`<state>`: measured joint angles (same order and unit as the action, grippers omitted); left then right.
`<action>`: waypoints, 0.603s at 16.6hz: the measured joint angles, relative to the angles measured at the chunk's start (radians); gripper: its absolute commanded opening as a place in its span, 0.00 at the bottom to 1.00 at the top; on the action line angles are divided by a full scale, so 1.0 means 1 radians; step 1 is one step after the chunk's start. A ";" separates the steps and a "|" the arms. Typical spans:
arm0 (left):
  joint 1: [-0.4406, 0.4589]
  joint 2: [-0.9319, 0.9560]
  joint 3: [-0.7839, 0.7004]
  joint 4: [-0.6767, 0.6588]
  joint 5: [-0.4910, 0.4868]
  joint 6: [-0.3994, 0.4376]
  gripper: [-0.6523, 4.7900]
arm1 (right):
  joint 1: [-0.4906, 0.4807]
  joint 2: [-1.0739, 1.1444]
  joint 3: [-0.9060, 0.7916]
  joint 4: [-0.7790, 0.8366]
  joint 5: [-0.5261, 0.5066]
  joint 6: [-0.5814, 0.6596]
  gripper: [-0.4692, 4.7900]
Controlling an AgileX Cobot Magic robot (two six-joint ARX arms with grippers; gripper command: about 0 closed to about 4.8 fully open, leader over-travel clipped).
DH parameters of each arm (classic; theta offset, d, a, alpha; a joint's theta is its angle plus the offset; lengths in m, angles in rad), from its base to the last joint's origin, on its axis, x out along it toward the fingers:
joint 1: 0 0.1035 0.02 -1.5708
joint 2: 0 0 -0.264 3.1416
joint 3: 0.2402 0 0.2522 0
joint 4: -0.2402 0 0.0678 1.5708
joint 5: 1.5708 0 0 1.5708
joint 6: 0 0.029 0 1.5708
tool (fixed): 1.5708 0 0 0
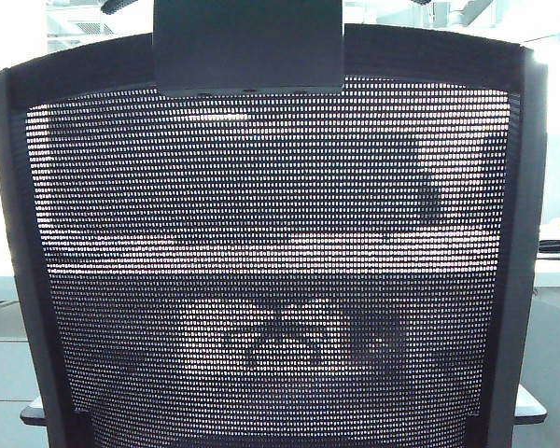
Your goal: Push the black chair under the table.
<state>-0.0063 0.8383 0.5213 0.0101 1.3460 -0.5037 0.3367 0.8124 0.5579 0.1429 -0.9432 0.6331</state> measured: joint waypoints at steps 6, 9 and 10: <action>-0.001 0.046 0.000 -0.218 -0.310 0.230 0.11 | 0.106 0.069 0.000 -0.078 0.165 -0.100 0.08; -0.001 0.045 0.000 -0.313 -0.550 0.238 0.11 | 0.107 0.069 0.000 -0.235 0.197 -0.167 0.08; -0.001 0.045 0.000 -0.311 -0.600 0.238 0.11 | 0.107 0.069 0.000 -0.252 0.220 -0.189 0.08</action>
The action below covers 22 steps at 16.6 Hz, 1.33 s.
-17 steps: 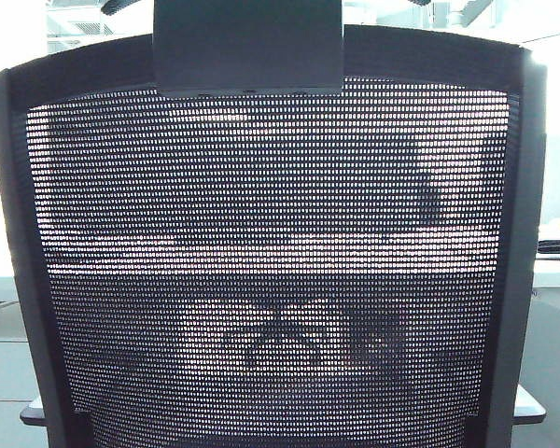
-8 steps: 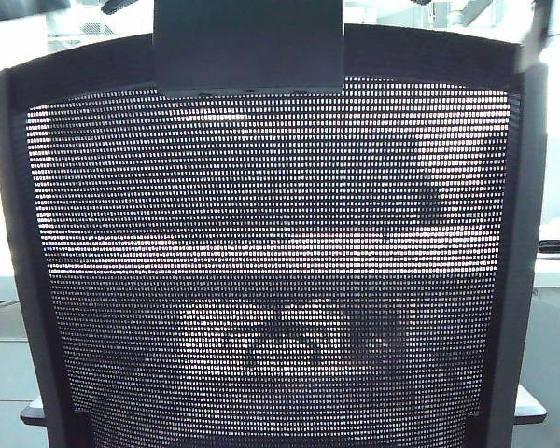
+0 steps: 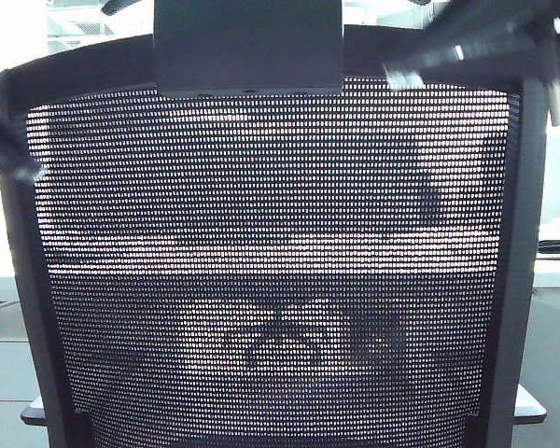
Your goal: Push the black chair under the table.
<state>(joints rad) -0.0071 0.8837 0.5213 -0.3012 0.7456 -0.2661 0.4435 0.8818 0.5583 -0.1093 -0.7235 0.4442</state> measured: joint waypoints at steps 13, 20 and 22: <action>-0.137 0.000 0.000 0.226 -0.211 -0.063 0.11 | -0.060 -0.100 0.000 -0.095 0.432 -0.024 0.08; -0.136 0.000 0.000 0.189 -0.291 -0.048 0.11 | -0.130 -0.110 0.000 -0.108 0.483 -0.027 0.08; -0.136 0.000 0.000 0.189 -0.318 -0.048 0.11 | -0.129 -0.109 0.000 -0.105 0.495 -0.031 0.08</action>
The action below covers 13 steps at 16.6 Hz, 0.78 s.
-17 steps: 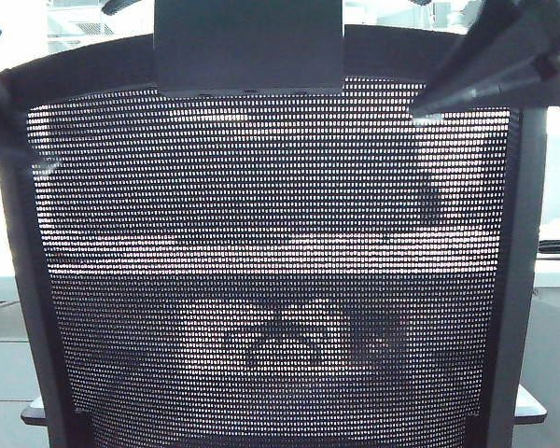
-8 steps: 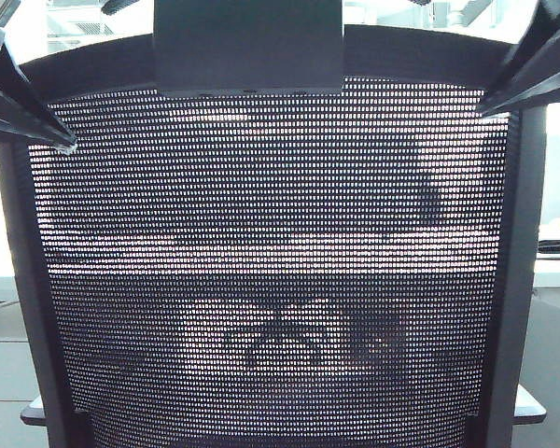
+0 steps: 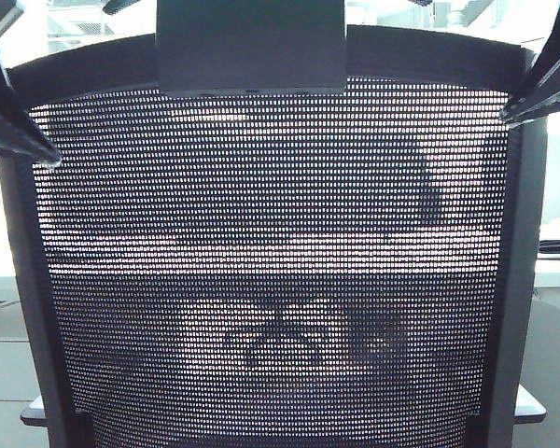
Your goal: Push the black chair under the table.
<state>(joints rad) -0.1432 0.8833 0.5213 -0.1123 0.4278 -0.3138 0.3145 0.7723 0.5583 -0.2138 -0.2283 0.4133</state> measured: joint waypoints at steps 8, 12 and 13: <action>-0.002 -0.001 0.000 0.031 -0.032 0.010 0.11 | 0.001 0.000 0.000 0.052 0.015 0.000 0.08; -0.002 -0.001 -0.001 0.066 -0.060 0.010 0.11 | 0.003 0.000 0.000 0.051 0.001 0.000 0.08; -0.002 -0.001 -0.002 0.071 -0.063 0.010 0.11 | 0.003 0.000 0.000 0.051 -0.002 0.000 0.08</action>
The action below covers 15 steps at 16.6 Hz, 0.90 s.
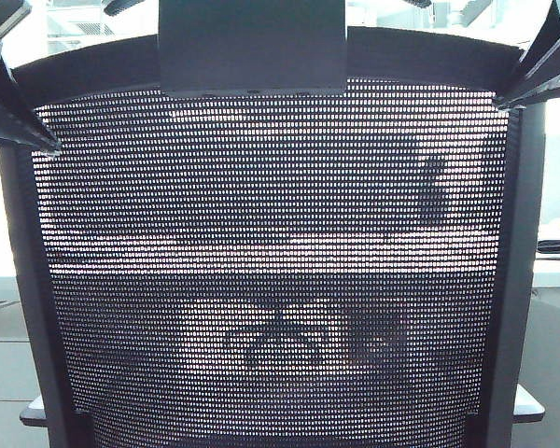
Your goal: Push the black chair under the table.
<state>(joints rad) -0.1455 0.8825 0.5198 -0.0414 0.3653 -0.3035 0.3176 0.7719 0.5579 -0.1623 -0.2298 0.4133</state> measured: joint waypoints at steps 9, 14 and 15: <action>-0.004 0.000 -0.001 0.009 -0.037 0.031 0.11 | 0.003 0.095 -0.002 0.116 -0.029 0.005 0.08; -0.005 0.003 -0.007 0.048 -0.064 0.030 0.11 | 0.006 0.158 -0.004 0.195 -0.043 0.024 0.08; -0.006 0.020 -0.006 0.080 -0.063 0.030 0.11 | 0.006 0.171 -0.004 0.208 -0.043 0.025 0.08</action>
<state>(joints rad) -0.1513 0.9028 0.5133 0.0391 0.3019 -0.2733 0.3233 0.9424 0.5541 0.0456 -0.2726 0.4385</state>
